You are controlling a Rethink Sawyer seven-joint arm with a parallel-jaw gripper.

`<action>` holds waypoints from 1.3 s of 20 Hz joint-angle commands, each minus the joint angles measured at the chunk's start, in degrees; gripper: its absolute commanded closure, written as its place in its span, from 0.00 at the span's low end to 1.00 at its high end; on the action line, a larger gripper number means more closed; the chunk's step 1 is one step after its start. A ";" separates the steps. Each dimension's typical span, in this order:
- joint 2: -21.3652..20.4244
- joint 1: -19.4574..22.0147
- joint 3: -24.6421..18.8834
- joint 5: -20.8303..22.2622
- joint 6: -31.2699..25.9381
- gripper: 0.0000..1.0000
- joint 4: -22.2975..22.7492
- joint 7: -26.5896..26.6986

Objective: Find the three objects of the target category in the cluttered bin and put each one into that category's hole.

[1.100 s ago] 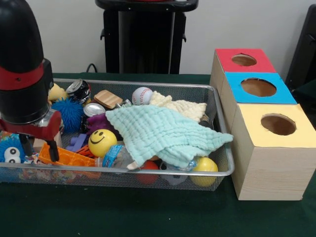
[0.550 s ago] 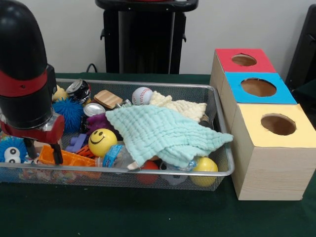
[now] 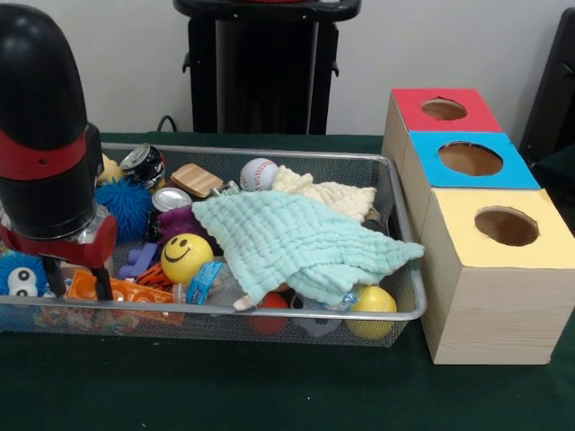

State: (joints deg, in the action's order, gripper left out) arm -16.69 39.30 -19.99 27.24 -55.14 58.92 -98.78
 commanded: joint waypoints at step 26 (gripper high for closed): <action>-1.00 0.00 -0.34 -1.62 -11.46 0.00 7.35 8.46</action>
State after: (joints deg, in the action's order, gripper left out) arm -17.83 39.30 -19.95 26.30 -59.06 60.68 -98.78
